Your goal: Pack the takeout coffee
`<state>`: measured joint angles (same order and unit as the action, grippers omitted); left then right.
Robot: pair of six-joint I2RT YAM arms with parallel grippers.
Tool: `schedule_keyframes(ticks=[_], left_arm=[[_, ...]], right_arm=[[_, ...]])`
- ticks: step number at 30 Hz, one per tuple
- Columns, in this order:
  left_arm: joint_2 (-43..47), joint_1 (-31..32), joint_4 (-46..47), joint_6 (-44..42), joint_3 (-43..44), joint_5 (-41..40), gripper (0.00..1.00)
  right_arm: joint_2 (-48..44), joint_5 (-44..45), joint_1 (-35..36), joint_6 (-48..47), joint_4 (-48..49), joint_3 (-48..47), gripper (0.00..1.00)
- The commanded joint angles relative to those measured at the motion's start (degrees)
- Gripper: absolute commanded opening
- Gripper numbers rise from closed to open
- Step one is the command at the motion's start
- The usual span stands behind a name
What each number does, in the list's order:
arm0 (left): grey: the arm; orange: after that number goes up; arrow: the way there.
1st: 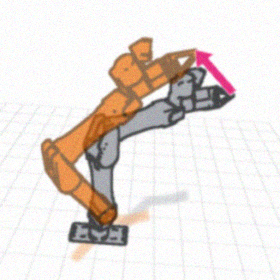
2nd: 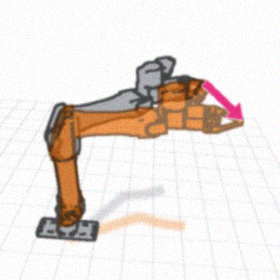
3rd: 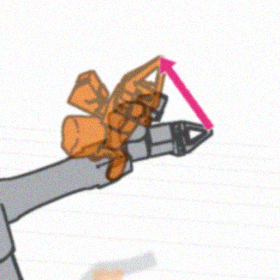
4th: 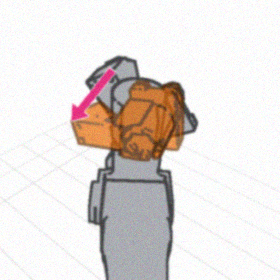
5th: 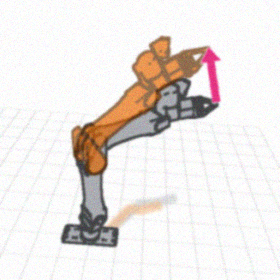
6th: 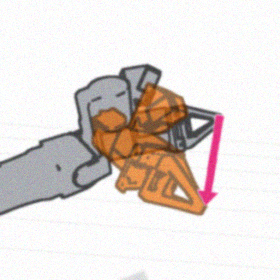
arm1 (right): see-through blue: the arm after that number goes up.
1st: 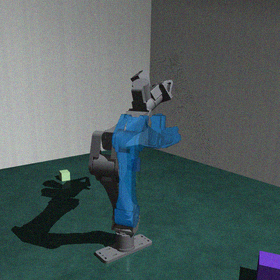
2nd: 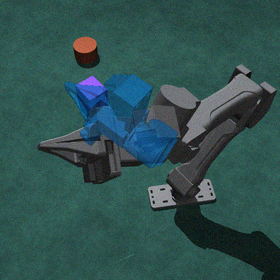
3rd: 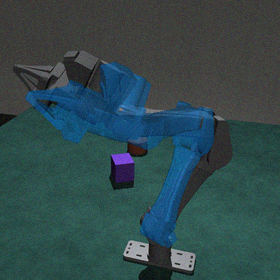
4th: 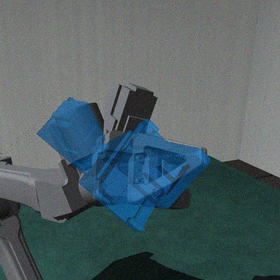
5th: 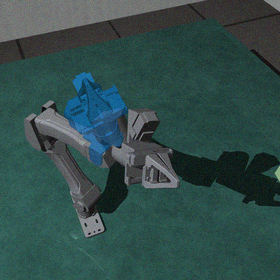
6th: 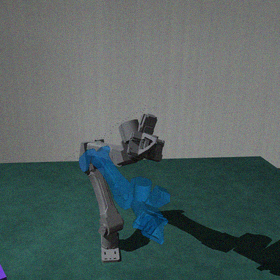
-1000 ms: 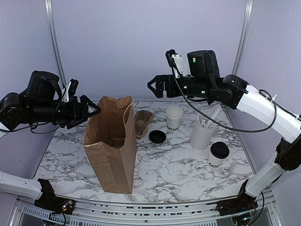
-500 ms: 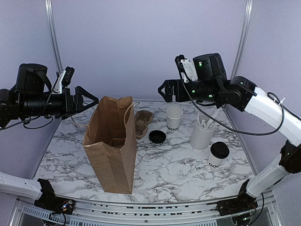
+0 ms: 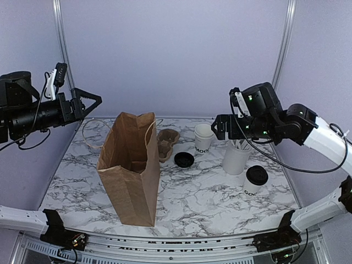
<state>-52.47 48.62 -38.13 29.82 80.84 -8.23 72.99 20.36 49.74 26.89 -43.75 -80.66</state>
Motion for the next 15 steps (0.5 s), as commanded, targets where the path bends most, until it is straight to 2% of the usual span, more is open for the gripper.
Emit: schedule_keyframes(ticks=[1,3,6,15], left_arm=[[-1.38,-0.94,0.97,-2.67,1.10,-10.10,0.99],[-2.21,-2.22,-0.32,-3.02,1.70,-13.45,0.99],[-3.29,-6.07,-0.82,-4.00,2.27,-12.89,0.99],[-6.93,-23.38,-0.49,-3.09,0.73,4.26,0.99]], right_arm=[[-5.59,3.45,-1.13,5.86,-6.74,4.23,1.00],[-8.09,2.90,-4.07,7.41,-8.33,7.31,1.00],[-11.93,2.16,-6.66,9.24,-10.48,11.51,1.00],[-19.98,1.11,-13.35,13.04,-15.80,21.98,1.00]])
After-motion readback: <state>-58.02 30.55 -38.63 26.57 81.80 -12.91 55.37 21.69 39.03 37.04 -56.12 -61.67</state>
